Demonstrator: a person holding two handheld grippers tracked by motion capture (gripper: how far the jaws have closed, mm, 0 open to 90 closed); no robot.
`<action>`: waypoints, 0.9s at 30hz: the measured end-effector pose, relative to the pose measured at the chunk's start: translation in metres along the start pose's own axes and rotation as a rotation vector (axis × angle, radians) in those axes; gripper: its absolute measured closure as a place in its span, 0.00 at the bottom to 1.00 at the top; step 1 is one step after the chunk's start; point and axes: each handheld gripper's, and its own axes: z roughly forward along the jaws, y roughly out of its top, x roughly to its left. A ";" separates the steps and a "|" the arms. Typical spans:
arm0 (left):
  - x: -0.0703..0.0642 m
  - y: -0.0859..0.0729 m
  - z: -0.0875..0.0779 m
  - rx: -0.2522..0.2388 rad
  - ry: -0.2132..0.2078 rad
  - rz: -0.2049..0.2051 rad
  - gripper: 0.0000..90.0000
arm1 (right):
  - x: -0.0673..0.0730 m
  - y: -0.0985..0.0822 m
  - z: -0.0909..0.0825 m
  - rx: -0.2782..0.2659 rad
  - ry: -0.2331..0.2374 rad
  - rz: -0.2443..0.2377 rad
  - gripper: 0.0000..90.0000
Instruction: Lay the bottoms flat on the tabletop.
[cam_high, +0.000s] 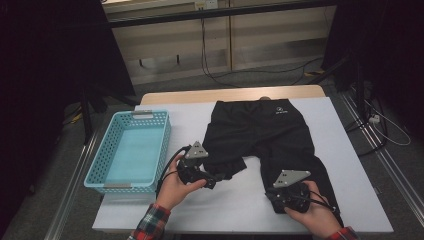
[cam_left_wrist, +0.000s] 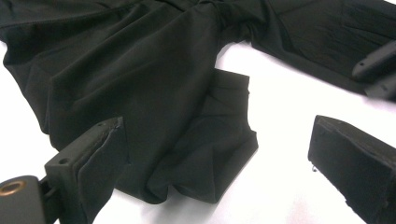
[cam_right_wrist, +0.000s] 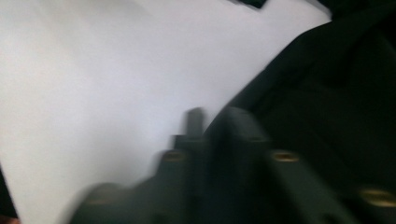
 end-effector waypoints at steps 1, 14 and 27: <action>0.000 0.000 0.000 0.001 -0.001 0.002 0.06 | -0.002 -0.001 0.000 -0.002 0.002 0.010 0.98; 0.000 0.001 -0.001 -0.004 0.002 -0.002 0.06 | 0.001 -0.005 -0.018 -0.068 0.066 0.064 0.72; 0.001 0.001 0.002 0.000 -0.002 0.001 0.06 | -0.071 -0.038 -0.042 -0.040 -0.269 0.228 0.60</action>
